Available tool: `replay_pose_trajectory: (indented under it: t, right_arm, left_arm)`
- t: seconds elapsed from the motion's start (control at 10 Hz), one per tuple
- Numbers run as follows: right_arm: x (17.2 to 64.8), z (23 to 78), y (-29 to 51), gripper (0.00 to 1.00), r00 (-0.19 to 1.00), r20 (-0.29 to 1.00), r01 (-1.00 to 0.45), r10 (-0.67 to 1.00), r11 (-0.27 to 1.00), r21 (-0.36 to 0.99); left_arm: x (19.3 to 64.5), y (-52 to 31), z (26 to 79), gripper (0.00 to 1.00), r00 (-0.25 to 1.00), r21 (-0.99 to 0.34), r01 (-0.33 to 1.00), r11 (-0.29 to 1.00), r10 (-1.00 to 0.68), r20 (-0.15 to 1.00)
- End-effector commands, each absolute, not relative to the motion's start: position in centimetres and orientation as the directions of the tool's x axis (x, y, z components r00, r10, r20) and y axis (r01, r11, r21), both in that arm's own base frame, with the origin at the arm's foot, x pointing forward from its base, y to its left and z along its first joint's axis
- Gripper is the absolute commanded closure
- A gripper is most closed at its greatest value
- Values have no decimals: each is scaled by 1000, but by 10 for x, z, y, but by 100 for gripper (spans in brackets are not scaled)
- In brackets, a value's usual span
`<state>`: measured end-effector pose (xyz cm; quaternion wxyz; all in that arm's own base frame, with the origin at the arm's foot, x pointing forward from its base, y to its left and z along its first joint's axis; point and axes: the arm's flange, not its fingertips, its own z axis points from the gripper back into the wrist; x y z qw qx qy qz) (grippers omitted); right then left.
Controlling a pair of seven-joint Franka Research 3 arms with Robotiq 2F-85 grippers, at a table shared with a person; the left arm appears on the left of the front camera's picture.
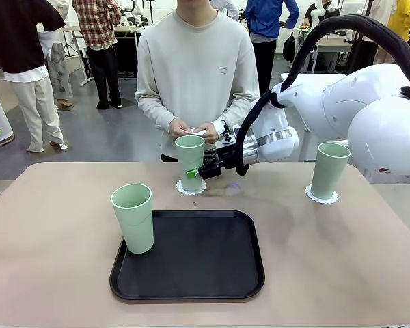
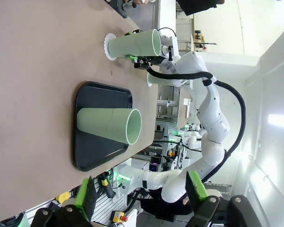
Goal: Place coasters on the table and set cups on them.
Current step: Take one Reusable plastic cup from the Flat Tray and place it on a coaster set by the human.
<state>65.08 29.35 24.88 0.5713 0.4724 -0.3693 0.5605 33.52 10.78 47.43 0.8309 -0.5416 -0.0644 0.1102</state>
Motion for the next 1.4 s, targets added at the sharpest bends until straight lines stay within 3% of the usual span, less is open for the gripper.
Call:
replay_pose_trajectory:
  t: [0.0,0.3,0.5,1.3]
  right_arm:
    - [656,251,299,17,117,951,-984,285,-95,150]
    - [656,250,302,17,113,953,-984,283,-99,146]
    - [656,250,301,0,114,951,-985,287,-95,146]
    - [661,252,295,0,108,940,-985,323,-92,144]
  left_arm:
    - [336,106,475,0,969,-923,-92,374,247,3]
    - [336,106,475,0,969,-923,-92,374,247,3]
    - [336,106,475,0,969,-923,-92,374,247,3]
    - [336,106,475,0,969,-923,-92,374,247,3]
